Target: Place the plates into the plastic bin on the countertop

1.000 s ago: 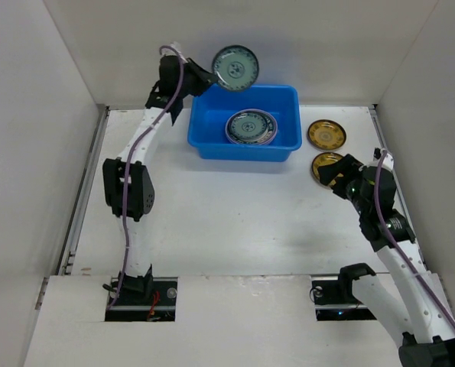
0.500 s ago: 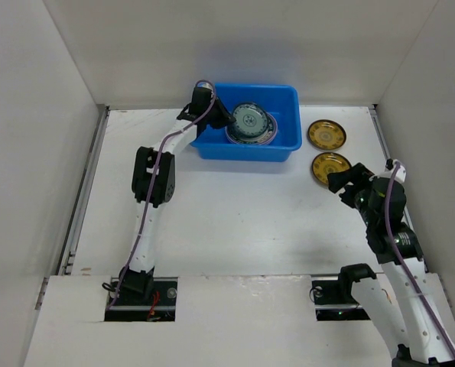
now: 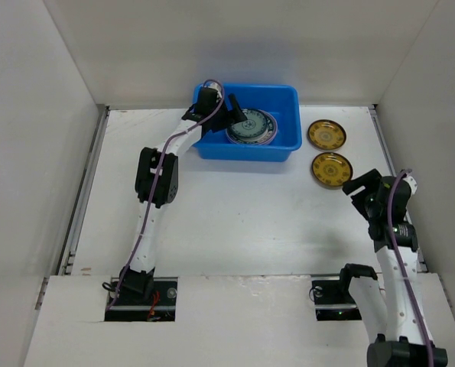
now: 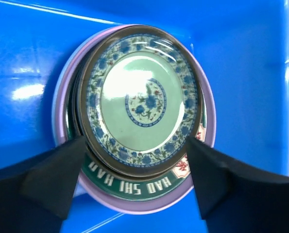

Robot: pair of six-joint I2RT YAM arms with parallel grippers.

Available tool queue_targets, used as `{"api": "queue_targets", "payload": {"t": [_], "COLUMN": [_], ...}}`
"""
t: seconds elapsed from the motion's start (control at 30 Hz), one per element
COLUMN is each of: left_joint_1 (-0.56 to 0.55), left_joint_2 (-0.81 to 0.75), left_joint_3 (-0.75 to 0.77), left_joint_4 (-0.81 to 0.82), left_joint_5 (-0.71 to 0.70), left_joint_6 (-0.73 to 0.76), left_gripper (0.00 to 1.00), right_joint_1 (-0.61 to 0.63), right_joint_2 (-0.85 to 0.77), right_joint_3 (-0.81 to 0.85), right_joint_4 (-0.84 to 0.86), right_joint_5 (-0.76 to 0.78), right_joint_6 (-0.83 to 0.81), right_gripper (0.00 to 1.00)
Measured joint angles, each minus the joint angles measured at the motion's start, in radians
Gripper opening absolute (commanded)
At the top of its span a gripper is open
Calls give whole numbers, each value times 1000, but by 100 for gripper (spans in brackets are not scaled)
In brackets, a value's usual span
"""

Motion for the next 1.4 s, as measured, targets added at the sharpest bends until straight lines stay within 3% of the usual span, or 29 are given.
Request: {"api": "queue_targets", "payload": {"t": [0.1,0.33,0.7,0.93,1.2,1.4], "left_joint_1": [0,-15,-38,-7,-61,-83], "left_joint_2": [0,-65,-462,-737,-858,-1070], "left_joint_3": [0,0,66,-204,-660,-860], "left_joint_4": [-21,-103,-170,-146,-210,-258], "left_joint_5": [-11,-74,-159,-268,-449,-512], "left_joint_6": [34,117,144,146,150,150], "left_gripper": [100,100,100,100,100,100], "right_joint_1": [-66,-134,-138,-180,-190,-195], "right_joint_2": [61,116,270,383,678,792], "right_joint_3": [-5,-60,-234,-258,-256,-211], "right_joint_4": [-2,45,297,522,743,848], "right_joint_5": [-61,-167,-237,-218,-212,-218], "right_joint_6": [28,94,206,279,397,431], "right_gripper": [77,77,72,71,65,61]}}
